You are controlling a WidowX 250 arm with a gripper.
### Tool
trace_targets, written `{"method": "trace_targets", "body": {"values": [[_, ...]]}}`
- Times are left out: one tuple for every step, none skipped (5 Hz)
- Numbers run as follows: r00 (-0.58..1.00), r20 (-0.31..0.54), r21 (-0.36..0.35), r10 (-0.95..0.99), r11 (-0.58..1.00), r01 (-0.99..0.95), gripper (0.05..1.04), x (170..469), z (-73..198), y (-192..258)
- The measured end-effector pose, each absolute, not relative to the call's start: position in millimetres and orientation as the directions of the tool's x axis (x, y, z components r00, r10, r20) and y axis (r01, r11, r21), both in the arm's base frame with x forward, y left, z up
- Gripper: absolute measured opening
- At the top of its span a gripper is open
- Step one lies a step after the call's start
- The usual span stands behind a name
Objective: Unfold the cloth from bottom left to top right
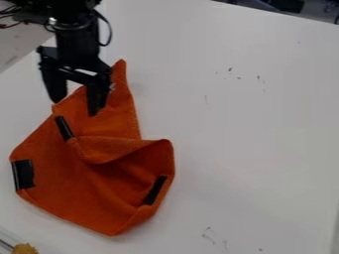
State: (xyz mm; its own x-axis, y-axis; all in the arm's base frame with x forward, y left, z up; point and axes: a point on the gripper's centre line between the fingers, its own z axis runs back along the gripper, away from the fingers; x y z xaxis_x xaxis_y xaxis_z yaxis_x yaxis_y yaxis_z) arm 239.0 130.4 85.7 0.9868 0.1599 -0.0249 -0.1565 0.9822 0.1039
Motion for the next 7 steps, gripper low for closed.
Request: {"method": "trace_targets", "body": {"values": [[0.97,-0.002,0.065,0.242,0.968,-0.242,1.0,221.5,76.8,150.2],[0.964,-0.003,0.007,0.268,0.963,-0.268,1.0,214.1,60.3,152.2],[0.96,-0.016,-0.035,0.28,0.959,-0.28,1.0,214.1,44.7,151.4],[0.962,-0.045,-0.057,0.27,0.96,-0.273,1.0,217.7,30.7,149.9],[0.965,-0.051,-0.055,0.257,0.964,-0.26,0.948,222.2,27.7,149.3],[0.966,-0.047,-0.05,0.255,0.965,-0.257,0.671,224.4,26.8,151.6],[0.966,-0.045,-0.045,0.256,0.965,-0.258,0.37,224.6,27.5,152.4]]}}
